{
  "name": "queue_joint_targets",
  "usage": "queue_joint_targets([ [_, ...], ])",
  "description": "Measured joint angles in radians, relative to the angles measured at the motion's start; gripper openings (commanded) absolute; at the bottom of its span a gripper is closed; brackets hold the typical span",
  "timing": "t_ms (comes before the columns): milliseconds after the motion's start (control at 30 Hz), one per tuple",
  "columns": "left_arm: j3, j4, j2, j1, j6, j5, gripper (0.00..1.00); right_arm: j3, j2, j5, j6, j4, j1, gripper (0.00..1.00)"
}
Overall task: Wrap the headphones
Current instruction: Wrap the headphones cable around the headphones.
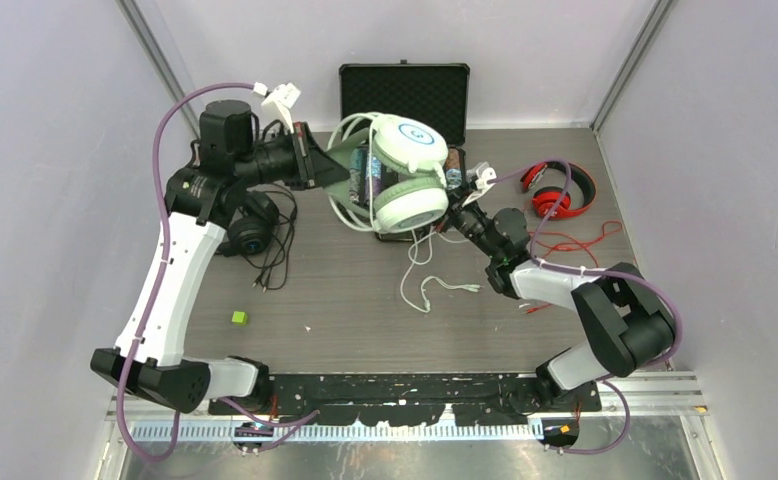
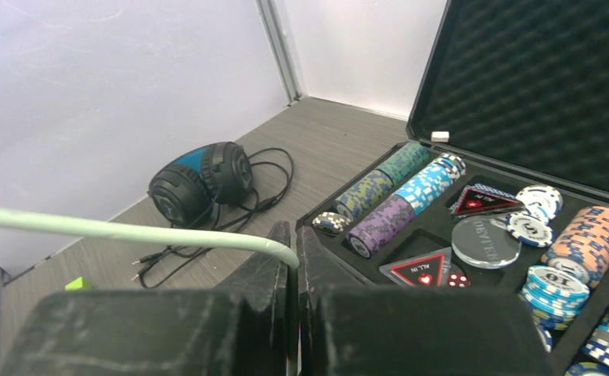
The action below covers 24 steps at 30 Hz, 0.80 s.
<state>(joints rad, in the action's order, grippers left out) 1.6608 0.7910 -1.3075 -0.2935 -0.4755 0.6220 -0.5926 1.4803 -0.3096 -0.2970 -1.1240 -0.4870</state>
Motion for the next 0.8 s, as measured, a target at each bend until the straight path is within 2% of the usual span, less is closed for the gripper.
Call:
queue_joint_targets([
  [133, -0.028, -0.148, 0.008, 0.001, -0.107, 0.053, 0.0, 0.0, 0.008, -0.01, -0.025, -0.032, -0.001, 0.02],
  [233, -0.031, -0.171, 0.008, 0.002, -0.105, 0.077, 0.0, -0.002, 0.007, -0.008, -0.036, -0.048, 0.001, 0.03],
  [433, -0.027, 0.005, 0.008, 0.001, 0.179, 0.052, 0.0, -0.031, -0.035, -0.046, -0.111, 0.019, 0.063, 0.02],
  [600, -0.037, 0.117, 0.003, -0.032, 0.533, -0.039, 0.0, -0.135, -0.174, -0.164, -0.229, 0.327, 0.112, 0.0],
  [700, -0.066, 0.132, 0.002, -0.099, 0.74, -0.084, 0.0, -0.221, -0.285, -0.263, -0.266, 0.615, 0.109, 0.0],
  [800, -0.072, 0.142, -0.009, -0.144, 0.888, -0.103, 0.0, -0.298, -0.371, -0.346, -0.27, 0.903, 0.108, 0.0],
])
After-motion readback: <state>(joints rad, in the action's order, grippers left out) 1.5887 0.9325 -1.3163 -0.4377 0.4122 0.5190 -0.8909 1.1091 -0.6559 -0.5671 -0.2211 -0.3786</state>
